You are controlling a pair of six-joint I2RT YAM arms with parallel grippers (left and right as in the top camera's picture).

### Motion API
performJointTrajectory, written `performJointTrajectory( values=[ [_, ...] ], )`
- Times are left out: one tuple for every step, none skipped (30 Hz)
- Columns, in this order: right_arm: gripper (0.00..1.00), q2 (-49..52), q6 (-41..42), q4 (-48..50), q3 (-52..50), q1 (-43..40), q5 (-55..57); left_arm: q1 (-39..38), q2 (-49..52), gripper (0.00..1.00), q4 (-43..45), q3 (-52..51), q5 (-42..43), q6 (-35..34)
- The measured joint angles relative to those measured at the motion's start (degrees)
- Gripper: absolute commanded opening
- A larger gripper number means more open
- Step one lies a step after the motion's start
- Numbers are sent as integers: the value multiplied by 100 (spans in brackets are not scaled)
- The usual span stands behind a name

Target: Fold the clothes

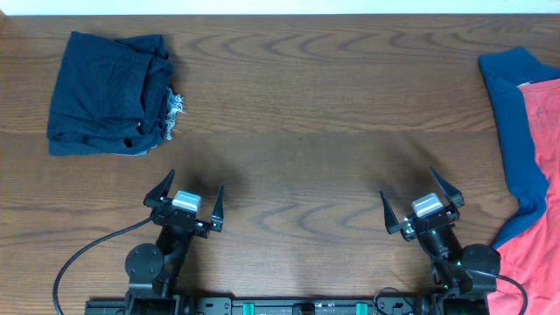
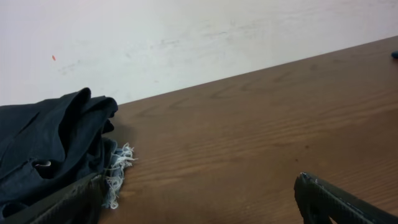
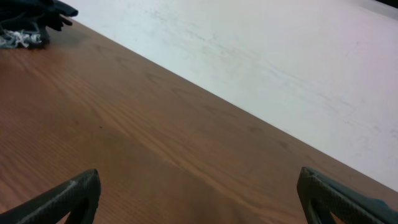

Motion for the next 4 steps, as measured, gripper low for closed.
performJointTrajectory(
  values=[
    [99,0,0,0,0,0,0,0,0,98,-2,0,-2,0],
    [99,0,0,0,0,0,0,0,2,98,0,0,0,0],
    [99,0,0,0,0,-2,0,0,2,98,0,0,-2,0],
    [99,0,0,0,0,0,0,0,2,98,0,0,0,0]
  ],
)
